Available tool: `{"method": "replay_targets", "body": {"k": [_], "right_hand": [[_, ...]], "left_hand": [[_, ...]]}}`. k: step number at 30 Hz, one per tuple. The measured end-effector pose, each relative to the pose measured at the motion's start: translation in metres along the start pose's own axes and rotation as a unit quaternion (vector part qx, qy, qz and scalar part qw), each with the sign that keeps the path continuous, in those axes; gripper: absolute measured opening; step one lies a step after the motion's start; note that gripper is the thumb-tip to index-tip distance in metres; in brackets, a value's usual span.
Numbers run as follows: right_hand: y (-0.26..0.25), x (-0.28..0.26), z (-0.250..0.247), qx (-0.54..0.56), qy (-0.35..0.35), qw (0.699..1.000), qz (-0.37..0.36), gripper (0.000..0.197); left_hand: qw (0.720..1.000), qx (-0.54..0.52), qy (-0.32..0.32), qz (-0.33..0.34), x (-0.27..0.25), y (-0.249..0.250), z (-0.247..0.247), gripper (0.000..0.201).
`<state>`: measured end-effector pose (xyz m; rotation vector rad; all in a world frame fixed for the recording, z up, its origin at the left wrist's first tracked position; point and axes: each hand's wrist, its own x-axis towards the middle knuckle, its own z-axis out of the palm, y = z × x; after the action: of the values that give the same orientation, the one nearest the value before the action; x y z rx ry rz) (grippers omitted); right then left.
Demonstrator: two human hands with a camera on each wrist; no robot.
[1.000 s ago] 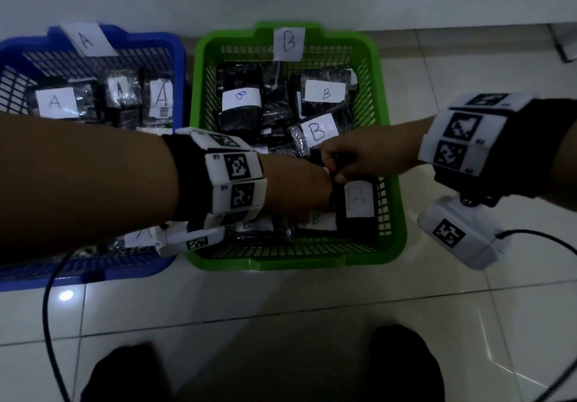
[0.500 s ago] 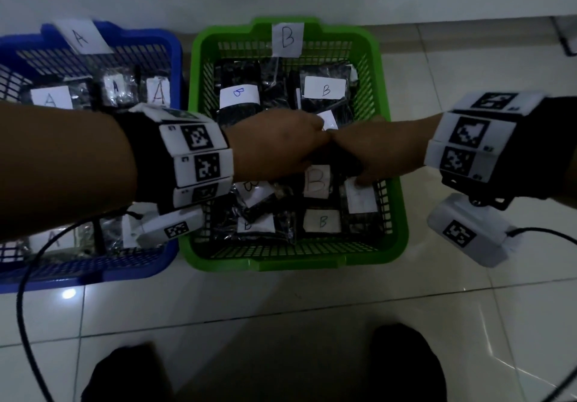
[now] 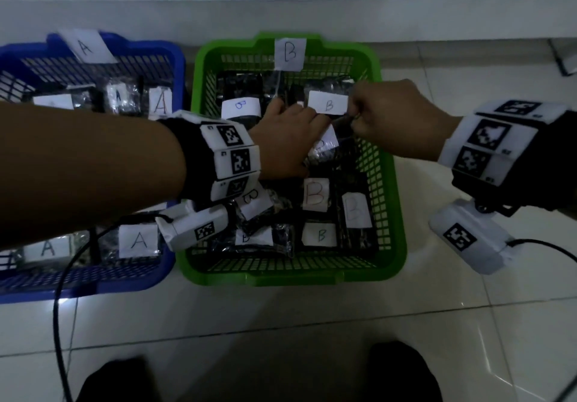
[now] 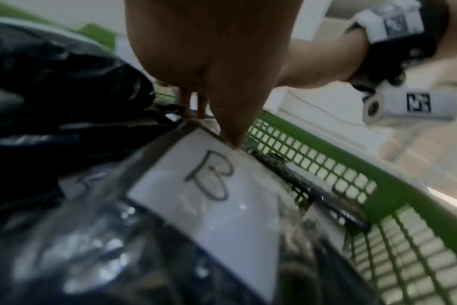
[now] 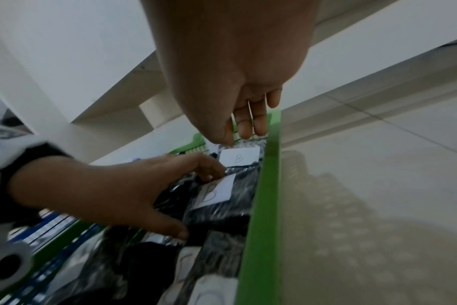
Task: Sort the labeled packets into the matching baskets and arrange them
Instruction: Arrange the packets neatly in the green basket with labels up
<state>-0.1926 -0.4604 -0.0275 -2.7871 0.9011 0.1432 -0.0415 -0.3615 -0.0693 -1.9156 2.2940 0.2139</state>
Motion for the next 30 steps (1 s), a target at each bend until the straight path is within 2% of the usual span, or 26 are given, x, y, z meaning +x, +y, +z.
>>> {"method": "replay_targets", "body": {"k": [2,4,7,10,12,14,16,19,23,27,28,30], "right_hand": [[0.011,0.006,-0.003,0.027,0.029,0.998,0.042,0.016],[0.018,0.006,-0.001,0.026,0.027,0.997,0.064,0.018],[0.019,0.001,0.01,-0.025,0.029,0.998,0.045,0.024],[0.011,-0.005,0.017,-0.034,0.027,0.999,0.005,0.026],[0.006,-0.005,0.021,-0.027,0.029,0.999,-0.001,0.027],[0.004,-0.003,0.024,-0.025,0.019,0.999,-0.01,0.032],[0.001,-0.001,0.026,-0.041,-0.019,0.998,-0.033,0.042],[-0.002,0.001,0.03,-0.096,-0.067,0.992,-0.057,0.054],[-0.003,0.004,0.034,-0.052,-0.093,0.993,-0.048,0.053],[-0.007,0.008,0.032,-0.033,-0.101,0.993,-0.046,0.046],[-0.007,0.01,0.031,-0.02,-0.078,0.996,-0.036,0.045],[-0.006,0.015,0.026,-0.004,0.009,1.0,-0.001,0.044]], "left_hand": [[0.999,-0.053,-0.008,0.002,0.001,-0.003,-0.001,0.075],[0.997,-0.072,-0.02,0.017,0.001,-0.005,-0.003,0.079],[0.996,-0.077,-0.036,0.029,0.003,-0.007,-0.005,0.09],[0.991,-0.127,-0.037,0.028,0.003,-0.01,-0.008,0.097],[0.991,-0.13,-0.013,0.02,0.003,-0.016,-0.012,0.086],[0.992,-0.115,0.046,0.003,0.002,-0.027,-0.021,0.062],[0.988,-0.115,0.107,-0.008,-0.003,-0.041,-0.035,0.043],[0.985,-0.098,0.141,-0.007,-0.014,-0.066,-0.051,0.039],[0.994,-0.076,0.067,-0.041,-0.028,-0.1,-0.05,0.048],[0.992,-0.09,-0.072,-0.056,-0.039,-0.115,-0.045,0.069],[0.989,-0.097,-0.1,-0.055,-0.041,-0.116,-0.043,0.075],[0.986,-0.111,-0.11,-0.058,-0.045,-0.116,-0.04,0.082]]}}
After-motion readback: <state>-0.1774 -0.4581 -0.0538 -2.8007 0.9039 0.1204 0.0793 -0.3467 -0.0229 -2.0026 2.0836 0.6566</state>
